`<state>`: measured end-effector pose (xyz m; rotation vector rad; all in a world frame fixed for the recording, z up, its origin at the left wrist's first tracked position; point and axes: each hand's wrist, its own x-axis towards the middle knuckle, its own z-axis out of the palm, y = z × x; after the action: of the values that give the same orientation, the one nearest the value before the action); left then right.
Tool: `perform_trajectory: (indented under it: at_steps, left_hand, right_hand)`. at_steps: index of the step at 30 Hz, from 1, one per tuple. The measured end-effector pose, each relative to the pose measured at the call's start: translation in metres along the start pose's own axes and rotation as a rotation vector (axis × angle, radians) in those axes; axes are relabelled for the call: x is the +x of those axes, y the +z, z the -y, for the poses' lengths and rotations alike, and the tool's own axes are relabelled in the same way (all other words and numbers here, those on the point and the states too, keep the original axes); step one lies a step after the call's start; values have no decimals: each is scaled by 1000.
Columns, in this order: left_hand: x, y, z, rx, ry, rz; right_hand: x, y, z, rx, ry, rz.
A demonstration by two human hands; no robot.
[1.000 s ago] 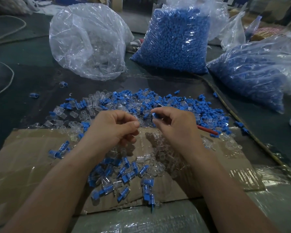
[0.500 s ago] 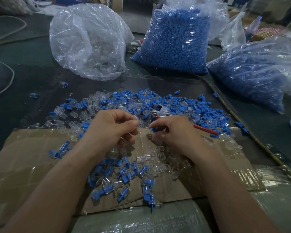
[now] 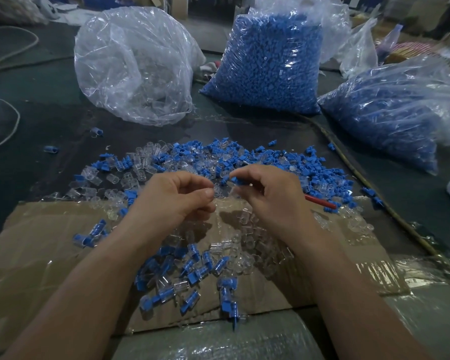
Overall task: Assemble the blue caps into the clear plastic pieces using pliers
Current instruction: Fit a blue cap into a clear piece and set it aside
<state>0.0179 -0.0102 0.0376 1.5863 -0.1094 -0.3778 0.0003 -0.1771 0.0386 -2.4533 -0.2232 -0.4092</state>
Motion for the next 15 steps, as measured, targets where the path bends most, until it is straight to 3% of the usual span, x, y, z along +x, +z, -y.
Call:
perform_trajectory:
  at_steps: [6,15]
  left_hand:
    - [-3,1,-3,-22,43,33]
    - [-3,1,-3,-79,104,-4]
  right_hand:
    - [-6,6,14,103,-174,-17]
    - [-6,2,9,377,-60,-36]
